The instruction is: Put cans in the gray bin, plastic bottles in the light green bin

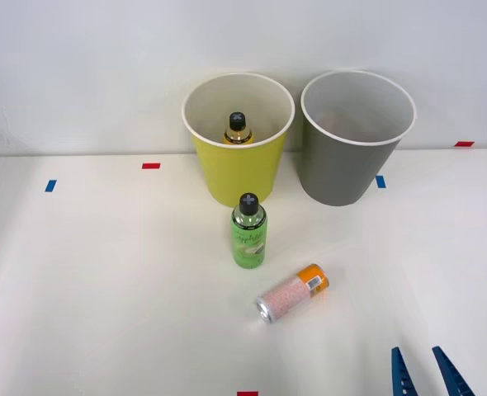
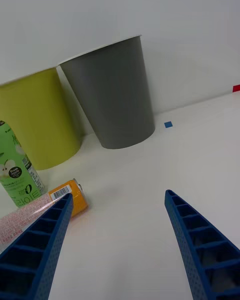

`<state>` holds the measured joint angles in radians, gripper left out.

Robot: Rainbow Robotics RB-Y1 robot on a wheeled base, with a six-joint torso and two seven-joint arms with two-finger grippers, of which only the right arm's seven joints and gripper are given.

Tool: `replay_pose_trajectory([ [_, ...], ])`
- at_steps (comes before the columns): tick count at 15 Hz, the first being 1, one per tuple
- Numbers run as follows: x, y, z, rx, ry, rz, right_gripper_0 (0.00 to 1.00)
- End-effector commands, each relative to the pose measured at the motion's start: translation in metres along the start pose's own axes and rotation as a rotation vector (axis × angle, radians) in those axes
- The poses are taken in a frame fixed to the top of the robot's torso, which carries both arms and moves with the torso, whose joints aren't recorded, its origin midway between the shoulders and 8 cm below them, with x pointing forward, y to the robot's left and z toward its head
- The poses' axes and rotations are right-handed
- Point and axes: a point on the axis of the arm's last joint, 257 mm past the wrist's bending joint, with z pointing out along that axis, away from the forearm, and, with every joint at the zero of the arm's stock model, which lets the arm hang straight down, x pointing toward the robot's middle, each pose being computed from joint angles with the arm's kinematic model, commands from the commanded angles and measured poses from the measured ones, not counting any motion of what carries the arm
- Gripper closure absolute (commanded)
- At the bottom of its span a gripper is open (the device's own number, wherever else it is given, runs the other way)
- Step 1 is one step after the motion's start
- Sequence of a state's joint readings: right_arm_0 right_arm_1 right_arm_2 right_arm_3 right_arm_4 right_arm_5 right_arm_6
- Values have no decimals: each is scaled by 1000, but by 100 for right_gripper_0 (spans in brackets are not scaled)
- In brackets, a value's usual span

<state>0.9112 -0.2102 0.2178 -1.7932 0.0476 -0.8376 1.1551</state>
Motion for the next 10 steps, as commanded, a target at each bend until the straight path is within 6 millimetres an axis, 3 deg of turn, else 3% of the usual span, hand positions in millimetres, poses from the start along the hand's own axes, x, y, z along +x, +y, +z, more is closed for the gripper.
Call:
replay_pose_trajectory([
  [1,0,0,0,0,0,0,38],
  [10,0,0,0,0,0,0,38],
])
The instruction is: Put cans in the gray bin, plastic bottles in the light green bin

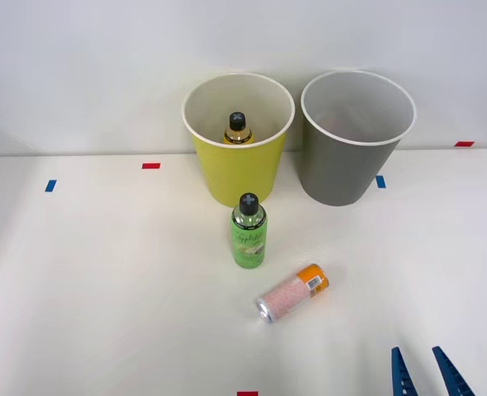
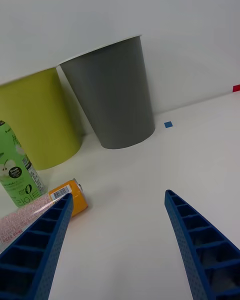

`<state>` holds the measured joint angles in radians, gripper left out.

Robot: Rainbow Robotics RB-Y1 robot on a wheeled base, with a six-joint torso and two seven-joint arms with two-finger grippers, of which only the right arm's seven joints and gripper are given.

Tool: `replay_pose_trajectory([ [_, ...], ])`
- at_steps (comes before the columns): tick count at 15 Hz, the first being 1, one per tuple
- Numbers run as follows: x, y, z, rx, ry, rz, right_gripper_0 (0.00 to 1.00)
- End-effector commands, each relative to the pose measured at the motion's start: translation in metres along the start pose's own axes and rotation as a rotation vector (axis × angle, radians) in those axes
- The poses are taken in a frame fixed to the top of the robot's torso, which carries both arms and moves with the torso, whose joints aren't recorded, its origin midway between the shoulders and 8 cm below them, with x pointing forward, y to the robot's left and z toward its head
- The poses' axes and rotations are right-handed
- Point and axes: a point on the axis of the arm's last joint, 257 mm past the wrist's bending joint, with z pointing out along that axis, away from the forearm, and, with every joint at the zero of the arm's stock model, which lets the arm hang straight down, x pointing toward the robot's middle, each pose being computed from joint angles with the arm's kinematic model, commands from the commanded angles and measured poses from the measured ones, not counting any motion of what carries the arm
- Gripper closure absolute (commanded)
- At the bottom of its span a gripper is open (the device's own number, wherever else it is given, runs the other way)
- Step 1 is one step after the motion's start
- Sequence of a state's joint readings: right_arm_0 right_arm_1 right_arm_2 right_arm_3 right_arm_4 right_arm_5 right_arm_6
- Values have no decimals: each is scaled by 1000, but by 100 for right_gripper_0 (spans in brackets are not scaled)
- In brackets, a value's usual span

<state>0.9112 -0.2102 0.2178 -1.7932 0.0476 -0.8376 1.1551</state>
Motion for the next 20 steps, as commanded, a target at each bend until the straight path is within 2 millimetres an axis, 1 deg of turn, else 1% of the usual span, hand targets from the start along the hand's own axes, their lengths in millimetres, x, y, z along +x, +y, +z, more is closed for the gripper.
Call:
replay_pose_trajectory([
  [1,0,0,0,0,0,0,38],
  [20,0,0,0,0,0,0,38],
])
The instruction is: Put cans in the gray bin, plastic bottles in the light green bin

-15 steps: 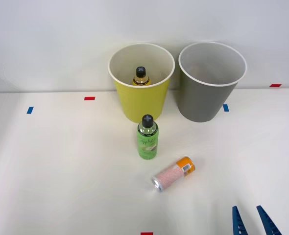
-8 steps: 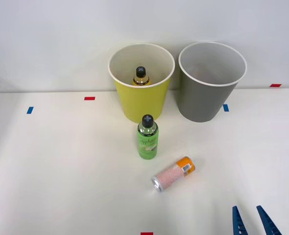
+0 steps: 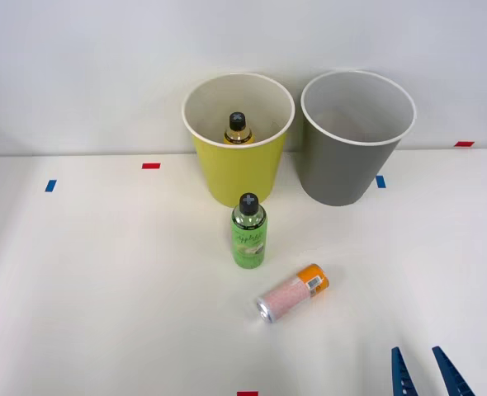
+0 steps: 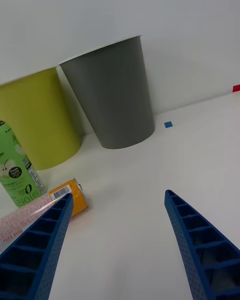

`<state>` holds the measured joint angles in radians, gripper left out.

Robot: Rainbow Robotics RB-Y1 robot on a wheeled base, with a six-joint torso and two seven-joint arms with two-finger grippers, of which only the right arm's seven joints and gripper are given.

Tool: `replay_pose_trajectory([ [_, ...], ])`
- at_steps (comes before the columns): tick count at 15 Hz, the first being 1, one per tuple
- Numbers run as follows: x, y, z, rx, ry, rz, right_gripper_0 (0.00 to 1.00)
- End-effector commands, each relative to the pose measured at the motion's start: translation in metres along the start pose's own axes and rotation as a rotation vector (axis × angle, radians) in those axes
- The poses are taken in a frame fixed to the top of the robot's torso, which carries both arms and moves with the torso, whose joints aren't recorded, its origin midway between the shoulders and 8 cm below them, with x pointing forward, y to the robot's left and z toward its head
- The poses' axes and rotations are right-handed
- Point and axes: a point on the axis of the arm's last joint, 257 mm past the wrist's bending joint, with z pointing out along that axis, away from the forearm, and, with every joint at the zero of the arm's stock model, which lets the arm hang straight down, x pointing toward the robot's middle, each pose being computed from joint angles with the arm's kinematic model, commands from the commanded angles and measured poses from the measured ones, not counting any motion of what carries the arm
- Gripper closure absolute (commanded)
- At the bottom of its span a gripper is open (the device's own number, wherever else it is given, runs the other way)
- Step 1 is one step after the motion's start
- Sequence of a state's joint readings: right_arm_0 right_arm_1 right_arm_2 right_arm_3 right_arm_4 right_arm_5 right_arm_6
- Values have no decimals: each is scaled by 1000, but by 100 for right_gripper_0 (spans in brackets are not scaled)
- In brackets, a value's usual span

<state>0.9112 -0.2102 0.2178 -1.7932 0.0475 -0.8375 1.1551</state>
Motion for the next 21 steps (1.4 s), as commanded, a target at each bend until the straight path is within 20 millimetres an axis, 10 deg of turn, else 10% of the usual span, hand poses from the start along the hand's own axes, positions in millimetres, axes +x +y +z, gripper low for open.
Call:
replay_pose_trajectory([
  [1,0,0,0,0,0,0,38],
  [4,18,-6,-7,26,47,9,38],
  [8,-11,-6,8,38,-25,-6,38],
  [21,-19,-20,93,261,438,32,38],
])
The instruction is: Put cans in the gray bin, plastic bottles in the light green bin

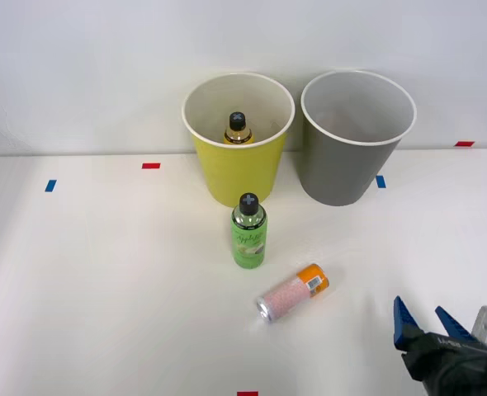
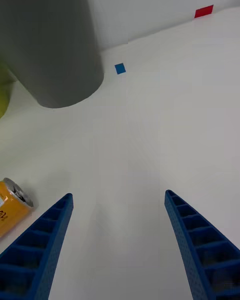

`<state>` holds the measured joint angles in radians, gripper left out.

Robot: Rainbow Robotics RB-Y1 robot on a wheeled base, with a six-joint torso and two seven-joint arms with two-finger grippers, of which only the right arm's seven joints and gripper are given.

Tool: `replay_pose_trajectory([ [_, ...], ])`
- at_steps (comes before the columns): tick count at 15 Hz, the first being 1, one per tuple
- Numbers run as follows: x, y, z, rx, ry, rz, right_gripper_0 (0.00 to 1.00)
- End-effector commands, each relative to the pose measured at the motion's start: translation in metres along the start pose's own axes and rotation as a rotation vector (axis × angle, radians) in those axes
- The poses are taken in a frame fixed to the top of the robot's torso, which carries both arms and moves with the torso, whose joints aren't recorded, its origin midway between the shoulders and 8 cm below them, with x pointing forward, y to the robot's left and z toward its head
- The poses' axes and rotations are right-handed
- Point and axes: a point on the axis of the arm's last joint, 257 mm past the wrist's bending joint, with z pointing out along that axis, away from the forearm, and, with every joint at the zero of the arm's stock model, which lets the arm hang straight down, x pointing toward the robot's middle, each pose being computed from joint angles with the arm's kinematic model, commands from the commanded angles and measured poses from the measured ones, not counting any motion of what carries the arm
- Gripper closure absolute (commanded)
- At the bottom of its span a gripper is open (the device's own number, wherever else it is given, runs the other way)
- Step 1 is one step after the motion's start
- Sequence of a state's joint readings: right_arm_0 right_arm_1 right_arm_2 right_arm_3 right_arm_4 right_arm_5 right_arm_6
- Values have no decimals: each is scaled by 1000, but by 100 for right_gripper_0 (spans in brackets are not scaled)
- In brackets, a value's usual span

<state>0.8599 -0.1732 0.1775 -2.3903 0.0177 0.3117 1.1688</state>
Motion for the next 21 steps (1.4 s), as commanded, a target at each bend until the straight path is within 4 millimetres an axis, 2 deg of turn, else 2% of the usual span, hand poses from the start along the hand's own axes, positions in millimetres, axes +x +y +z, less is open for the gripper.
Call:
replay_pose_trajectory([
  [1,-14,12,15,-4,36,37,38],
  [3,-16,14,18,13,73,124,38],
  [5,-13,8,12,93,156,136,38],
  [7,-4,5,1,162,245,207,38],
  [11,12,11,-2,210,333,294,38],
  [16,29,37,-5,225,416,406,38],
  [21,27,60,4,220,490,403,38],
])
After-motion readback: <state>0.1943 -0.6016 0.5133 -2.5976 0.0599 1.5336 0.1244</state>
